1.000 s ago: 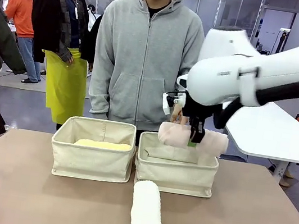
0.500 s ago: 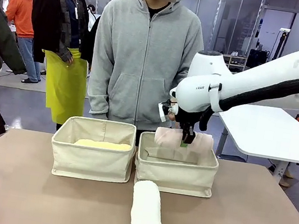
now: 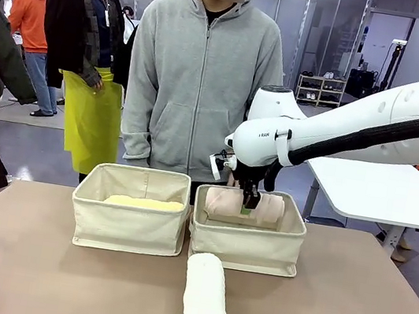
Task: Divide the towels into two baskets.
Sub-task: Pick up one hotel-folded towel from the bottom of the table and place it in the Fabric basket indicated by the person.
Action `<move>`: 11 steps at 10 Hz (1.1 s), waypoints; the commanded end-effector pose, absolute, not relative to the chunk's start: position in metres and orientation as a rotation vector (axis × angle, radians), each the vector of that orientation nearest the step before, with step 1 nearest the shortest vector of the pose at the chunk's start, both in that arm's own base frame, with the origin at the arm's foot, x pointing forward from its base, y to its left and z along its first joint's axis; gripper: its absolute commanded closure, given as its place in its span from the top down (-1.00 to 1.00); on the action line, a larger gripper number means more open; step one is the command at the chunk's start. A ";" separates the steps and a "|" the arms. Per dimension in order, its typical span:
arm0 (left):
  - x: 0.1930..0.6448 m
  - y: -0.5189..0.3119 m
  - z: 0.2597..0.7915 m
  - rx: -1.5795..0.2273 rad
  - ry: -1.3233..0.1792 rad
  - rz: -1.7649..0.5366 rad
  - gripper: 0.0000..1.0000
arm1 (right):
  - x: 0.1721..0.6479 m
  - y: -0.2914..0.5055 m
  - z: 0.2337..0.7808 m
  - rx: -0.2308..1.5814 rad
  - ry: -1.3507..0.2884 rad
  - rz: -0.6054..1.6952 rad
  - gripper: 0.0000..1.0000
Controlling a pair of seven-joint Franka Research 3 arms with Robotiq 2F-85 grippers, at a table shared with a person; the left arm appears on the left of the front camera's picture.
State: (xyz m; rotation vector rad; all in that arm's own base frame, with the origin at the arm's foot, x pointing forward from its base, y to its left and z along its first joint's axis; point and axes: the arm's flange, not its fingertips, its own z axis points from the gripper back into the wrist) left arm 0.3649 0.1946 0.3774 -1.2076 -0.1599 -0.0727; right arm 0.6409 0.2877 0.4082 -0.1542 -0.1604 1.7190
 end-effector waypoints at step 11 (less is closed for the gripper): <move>0.362 0.193 0.380 -1.223 -0.179 -0.071 0.83 | 0.640 0.290 0.409 -0.151 -0.160 1.722 1.00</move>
